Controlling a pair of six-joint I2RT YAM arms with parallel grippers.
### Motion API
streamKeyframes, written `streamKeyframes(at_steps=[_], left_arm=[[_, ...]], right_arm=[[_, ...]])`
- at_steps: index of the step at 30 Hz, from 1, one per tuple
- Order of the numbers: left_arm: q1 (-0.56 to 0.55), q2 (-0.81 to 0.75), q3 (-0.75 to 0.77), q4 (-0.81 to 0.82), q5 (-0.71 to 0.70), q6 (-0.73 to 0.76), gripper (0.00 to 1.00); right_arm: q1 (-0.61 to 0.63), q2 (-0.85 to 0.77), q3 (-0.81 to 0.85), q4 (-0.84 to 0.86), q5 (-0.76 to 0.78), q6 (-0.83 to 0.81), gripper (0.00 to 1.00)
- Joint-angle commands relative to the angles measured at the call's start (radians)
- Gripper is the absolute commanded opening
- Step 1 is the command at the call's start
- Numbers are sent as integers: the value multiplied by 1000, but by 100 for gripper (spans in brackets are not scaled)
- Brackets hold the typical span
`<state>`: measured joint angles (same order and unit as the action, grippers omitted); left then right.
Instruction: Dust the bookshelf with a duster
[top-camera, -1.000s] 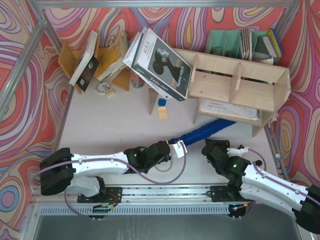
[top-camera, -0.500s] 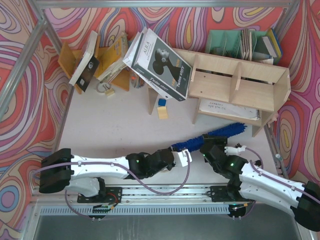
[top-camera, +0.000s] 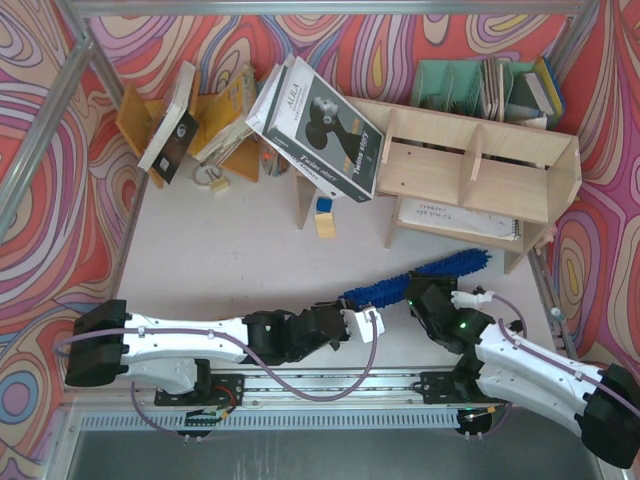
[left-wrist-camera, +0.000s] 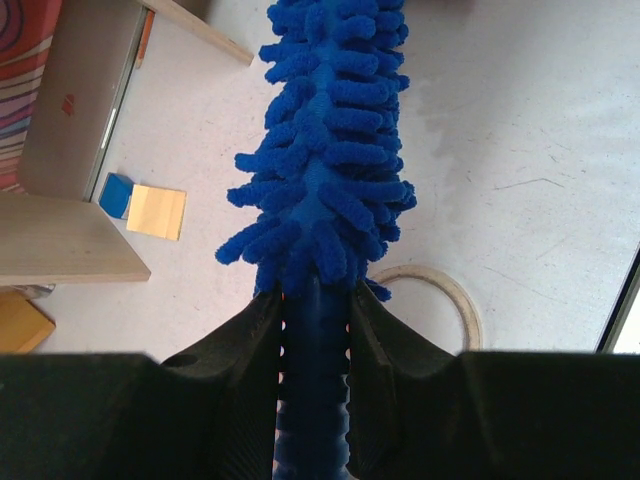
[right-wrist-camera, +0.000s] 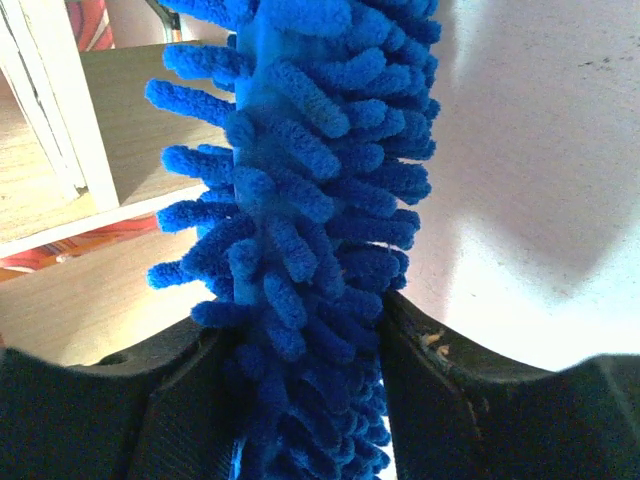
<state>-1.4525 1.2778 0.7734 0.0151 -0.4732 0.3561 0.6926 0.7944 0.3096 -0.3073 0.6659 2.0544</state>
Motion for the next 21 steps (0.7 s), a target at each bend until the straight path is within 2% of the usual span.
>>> streamKeyframes(at_steps=[1,10,13,15,21], left_arm=[[-5,-32,31,5,-34,8,0],[-5,-21,26,-6,-8,-36,0],[1,-11,19,-9,-1,-73,10],[15,-5,19,-20,3,-118,21],[85,-2,27,-103,106,-228,41]], right_arm=[[-16,14,23,10,5,-45,47],[-22,-20,49,-2,18,-88,14],[-22,-35,51,5,13,-86,5],[-22,-52,48,10,9,-85,1],[-22,-106,44,17,4,-76,0]])
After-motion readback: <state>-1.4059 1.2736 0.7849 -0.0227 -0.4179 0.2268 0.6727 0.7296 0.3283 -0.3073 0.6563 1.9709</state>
